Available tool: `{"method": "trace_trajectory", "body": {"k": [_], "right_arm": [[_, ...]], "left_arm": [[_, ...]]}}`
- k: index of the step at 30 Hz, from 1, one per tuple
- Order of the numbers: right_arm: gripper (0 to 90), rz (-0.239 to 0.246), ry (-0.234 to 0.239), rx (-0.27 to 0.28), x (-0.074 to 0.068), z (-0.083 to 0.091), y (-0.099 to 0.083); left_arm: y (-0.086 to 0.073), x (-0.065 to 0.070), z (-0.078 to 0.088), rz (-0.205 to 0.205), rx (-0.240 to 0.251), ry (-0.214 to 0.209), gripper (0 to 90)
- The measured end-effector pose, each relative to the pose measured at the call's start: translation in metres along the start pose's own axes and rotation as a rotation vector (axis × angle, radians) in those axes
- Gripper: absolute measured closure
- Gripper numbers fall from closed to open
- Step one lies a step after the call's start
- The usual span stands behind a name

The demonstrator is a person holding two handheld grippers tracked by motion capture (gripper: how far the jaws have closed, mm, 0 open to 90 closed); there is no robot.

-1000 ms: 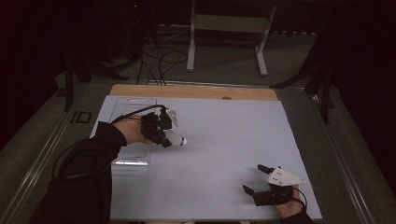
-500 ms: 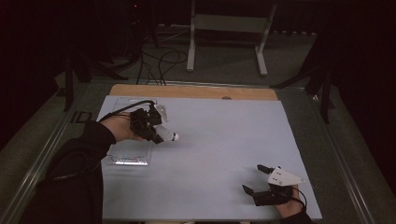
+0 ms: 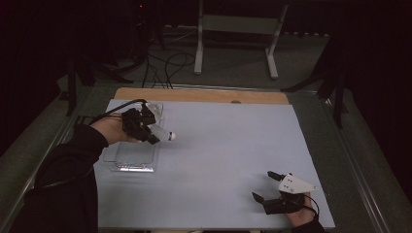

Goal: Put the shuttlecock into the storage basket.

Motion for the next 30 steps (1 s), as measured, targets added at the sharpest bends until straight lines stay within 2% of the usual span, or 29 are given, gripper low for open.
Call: {"method": "trace_trajectory", "body": {"k": [1, 3, 4, 5, 13, 15, 20, 23, 26, 30], "right_arm": [[7.7, -0.001, 0.000, -0.001, 0.000, 0.000, 0.000], [7.7, 0.000, -0.001, -0.001, 0.000, 0.000, 0.000], [7.7, 0.000, -0.001, -0.001, 0.000, 0.000, 0.000], [7.8, 0.001, -0.002, -0.002, 0.000, 0.000, 0.000], [7.8, 0.000, -0.002, -0.001, 0.000, 0.000, 0.000], [7.8, -0.001, -0.002, -0.004, 0.000, 0.000, 0.000], [7.7, 0.001, -0.003, -0.004, 0.000, 0.000, 0.000], [7.8, 0.000, -0.003, -0.005, 0.000, 0.000, 0.000], [7.8, 0.000, -0.004, -0.005, 0.000, 0.000, 0.000], [7.8, 0.003, -0.004, -0.006, -0.001, 0.000, 0.000]], "left_arm": [[-0.003, -0.002, 0.001, 0.015, 0.008, 0.006, 90.0], [-0.003, -0.002, 0.001, 0.015, 0.008, 0.006, 90.0], [-0.010, -0.007, 0.004, 0.052, 0.022, 0.025, 90.0], [-0.013, -0.009, 0.005, 0.069, 0.030, 0.030, 90.0], [-0.031, -0.022, 0.012, 0.178, 0.095, 0.104, 90.0], [-0.034, -0.022, 0.012, 0.184, 0.103, 0.108, 90.0], [-0.040, -0.025, 0.008, 0.218, 0.118, 0.141, 90.0], [-0.043, -0.029, 0.004, 0.278, 0.124, 0.177, 90.0], [-0.045, -0.034, 0.002, 0.348, 0.163, 0.208, 90.0], [-0.044, -0.036, -0.004, 0.370, 0.189, 0.221, 90.0]]}}
Point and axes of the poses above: each handheld gripper's, and its own axes: z roughly backward along the jaws, y roughly out of its top, x roughly to its right, the point moved 3 cm from there along -z, roughly forward along the jaws, and after that the axes turned 12 degrees about -y, right-handed, at the moved point
